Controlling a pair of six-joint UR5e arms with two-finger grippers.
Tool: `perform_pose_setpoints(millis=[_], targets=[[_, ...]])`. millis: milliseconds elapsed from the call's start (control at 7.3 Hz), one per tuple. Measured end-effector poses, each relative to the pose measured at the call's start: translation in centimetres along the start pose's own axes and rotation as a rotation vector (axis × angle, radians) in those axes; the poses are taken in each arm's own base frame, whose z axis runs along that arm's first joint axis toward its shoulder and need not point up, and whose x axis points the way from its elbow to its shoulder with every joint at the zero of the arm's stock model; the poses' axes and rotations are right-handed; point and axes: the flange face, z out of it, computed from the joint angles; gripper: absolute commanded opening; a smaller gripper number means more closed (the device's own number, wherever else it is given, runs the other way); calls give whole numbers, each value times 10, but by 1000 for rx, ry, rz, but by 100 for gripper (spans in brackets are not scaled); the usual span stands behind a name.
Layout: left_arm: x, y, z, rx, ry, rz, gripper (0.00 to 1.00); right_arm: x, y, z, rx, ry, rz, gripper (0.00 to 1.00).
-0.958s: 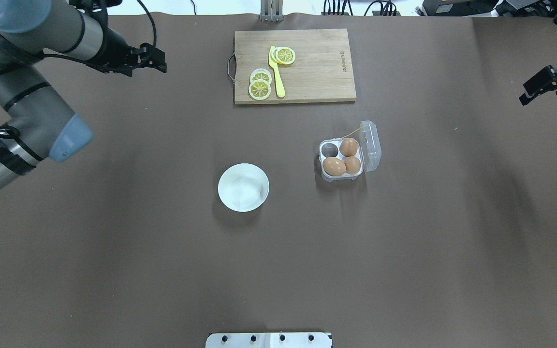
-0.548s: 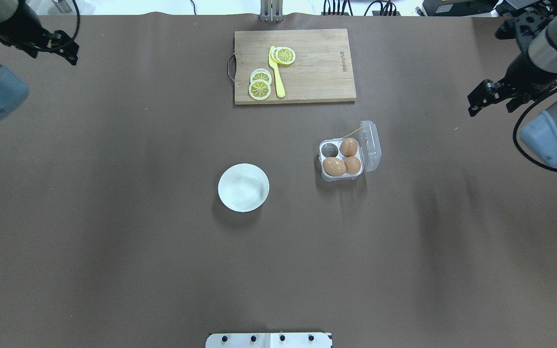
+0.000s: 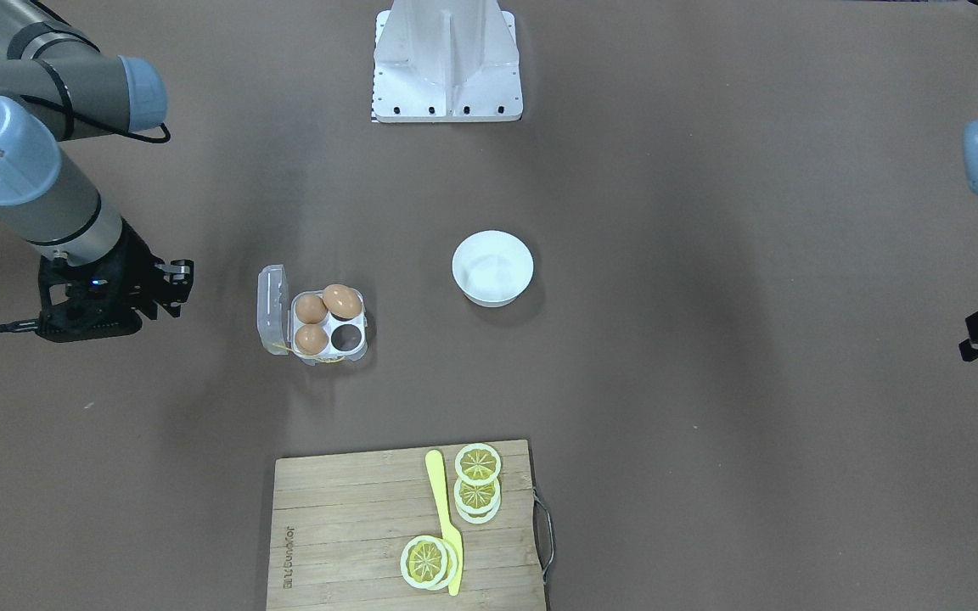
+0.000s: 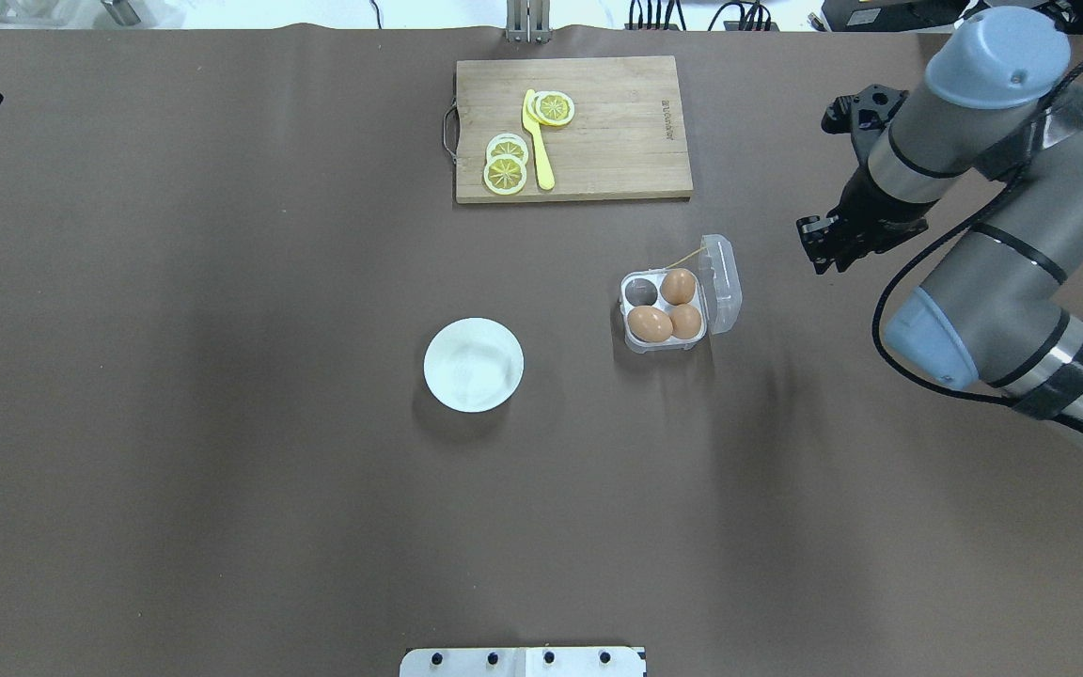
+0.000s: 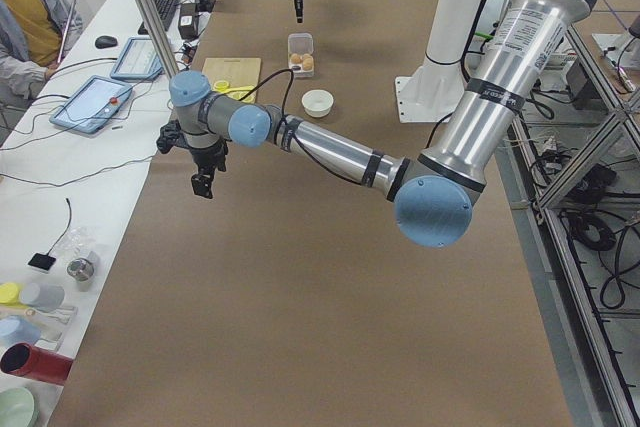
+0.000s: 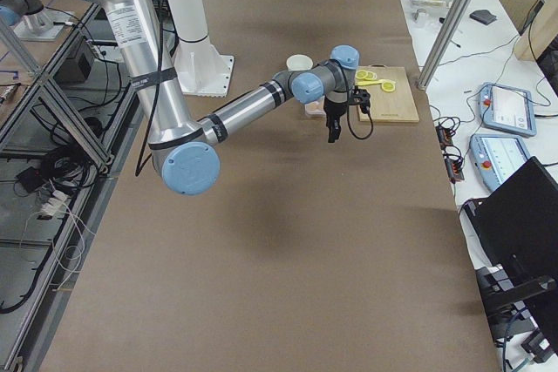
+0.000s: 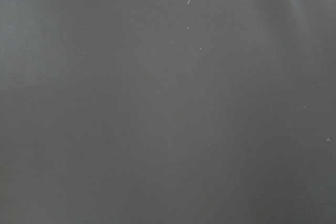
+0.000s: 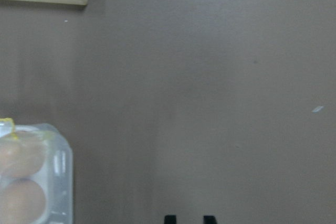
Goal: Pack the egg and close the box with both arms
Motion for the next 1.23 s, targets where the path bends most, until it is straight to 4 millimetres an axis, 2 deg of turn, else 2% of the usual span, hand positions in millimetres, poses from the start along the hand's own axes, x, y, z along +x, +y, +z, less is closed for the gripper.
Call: perform_pose_setpoints(millis=[411,548,821,958,1095,1232], targets=[[-35,17,10,-29,15,-17,97,-90,-2,9,19,-13,44,0],[-44,20,12,-33,15,-32,97,-111,-3,9,26,-17,61,0],[-56,23,12,-36,14,-51,97,-152,-19,12,41,-32,96,0],[-58,24,12,-37,12,-55,97,-164,-25,12,59,-62,108,0],[-61,24,10,-36,10,-60,97,-168,-29,8,72,-87,118,0],[-64,24,8,-33,9,-66,97,-160,-37,-2,74,-108,131,0]])
